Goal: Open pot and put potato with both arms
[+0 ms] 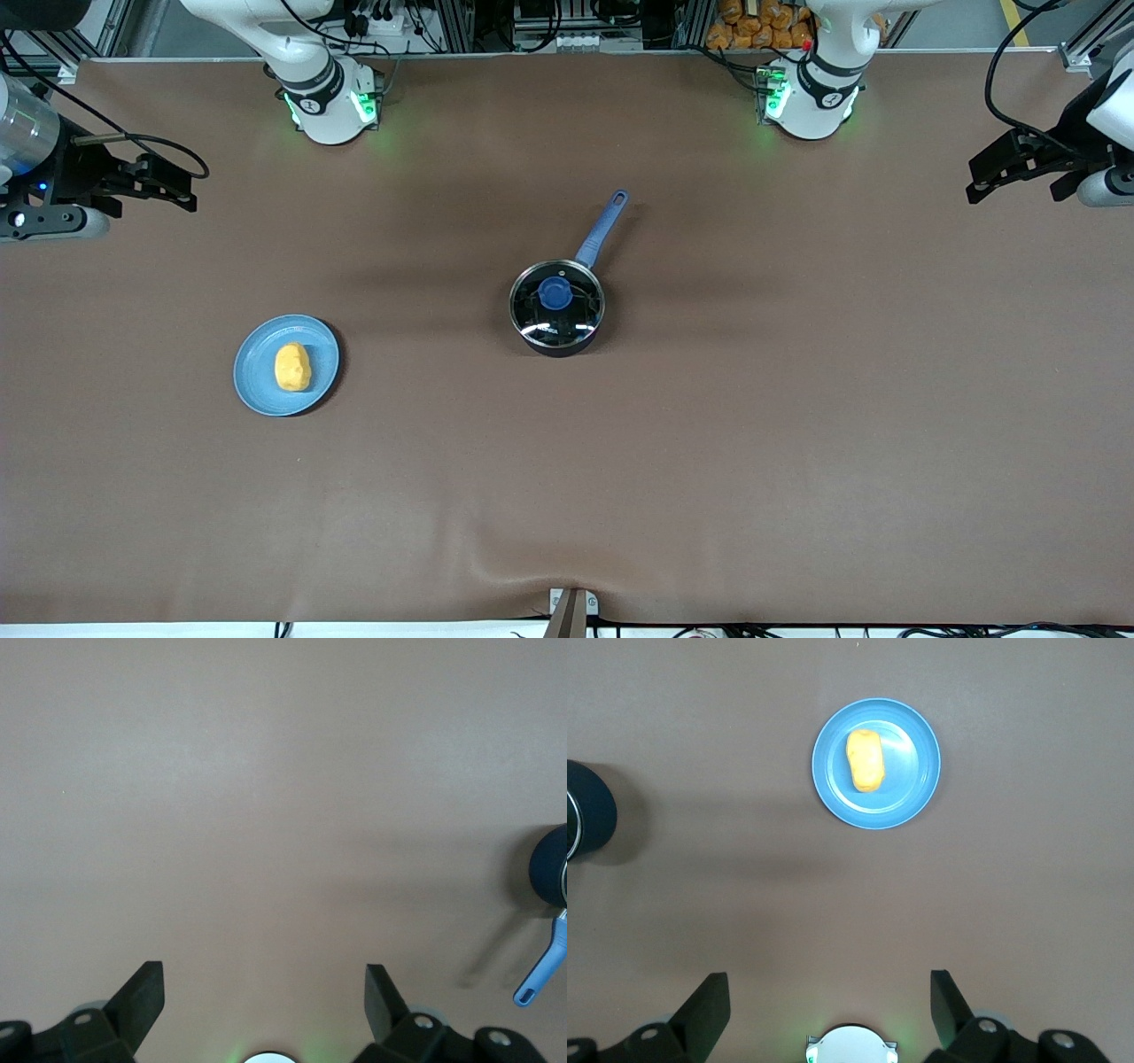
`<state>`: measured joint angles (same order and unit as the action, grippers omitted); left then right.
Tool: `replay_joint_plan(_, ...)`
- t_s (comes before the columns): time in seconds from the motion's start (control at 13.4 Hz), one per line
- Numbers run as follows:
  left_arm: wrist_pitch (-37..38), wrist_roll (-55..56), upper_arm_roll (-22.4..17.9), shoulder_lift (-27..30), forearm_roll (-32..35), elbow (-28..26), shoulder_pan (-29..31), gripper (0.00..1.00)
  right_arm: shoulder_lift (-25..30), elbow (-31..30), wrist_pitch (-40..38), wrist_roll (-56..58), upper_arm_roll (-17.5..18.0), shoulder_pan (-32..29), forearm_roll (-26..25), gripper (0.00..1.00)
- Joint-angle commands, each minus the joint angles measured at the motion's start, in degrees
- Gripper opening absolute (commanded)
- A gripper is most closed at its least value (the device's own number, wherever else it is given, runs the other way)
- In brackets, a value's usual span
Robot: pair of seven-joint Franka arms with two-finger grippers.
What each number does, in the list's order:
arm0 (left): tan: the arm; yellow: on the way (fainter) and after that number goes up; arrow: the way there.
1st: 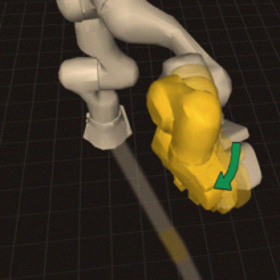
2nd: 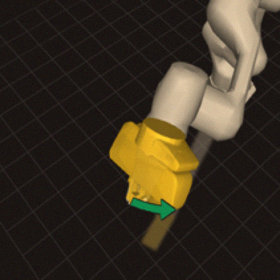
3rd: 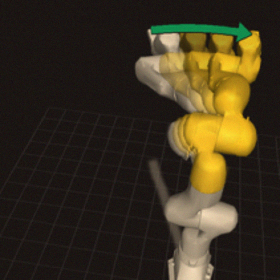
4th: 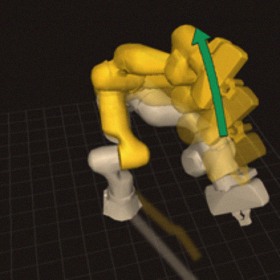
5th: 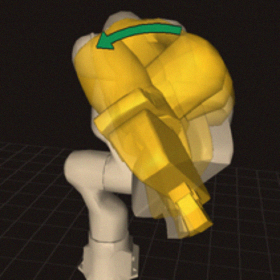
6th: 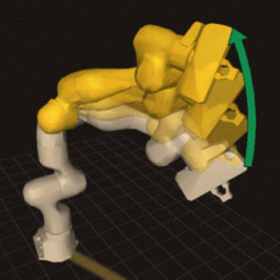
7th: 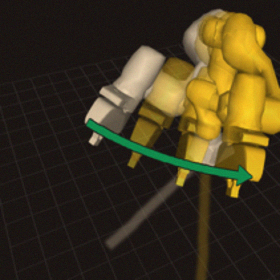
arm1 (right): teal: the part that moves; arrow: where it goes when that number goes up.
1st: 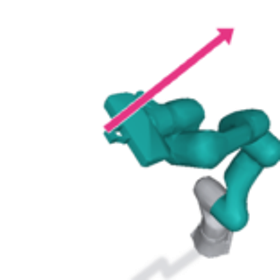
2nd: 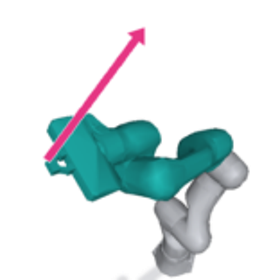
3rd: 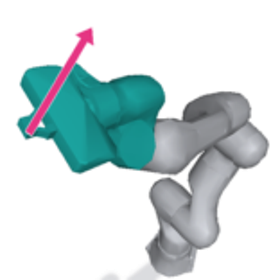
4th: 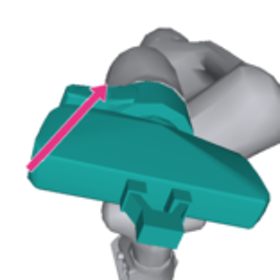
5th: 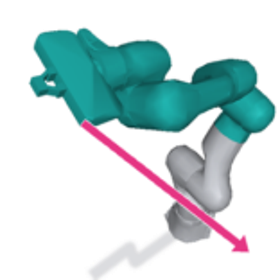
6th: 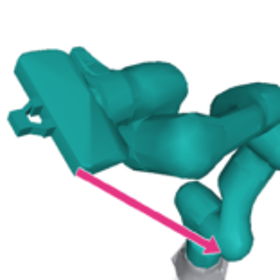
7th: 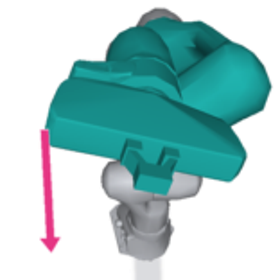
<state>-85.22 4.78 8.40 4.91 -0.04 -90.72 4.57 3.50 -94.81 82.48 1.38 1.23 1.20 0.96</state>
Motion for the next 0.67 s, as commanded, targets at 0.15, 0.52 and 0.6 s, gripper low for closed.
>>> replay_joint_plan(0.15,1.02,0.32,0.03,0.37,-1.19,1.07,0.53,1.0,-0.6,1.3,-0.92,-0.59,0.09,-0.23,0.19,1.0)
replay_joint_plan(0.52,1.2,0.32,0.12,0.01,-1.27,1.16,0.61,1.0,-0.6,1.21,-0.92,-0.15,-0.08,-0.4,0.19,1.0)
replay_joint_plan(0.6,1.37,0.23,0.04,-0.07,-1.27,1.16,0.61,1.0,-0.51,0.77,-0.84,0.02,-0.09,-0.4,0.19,1.0)
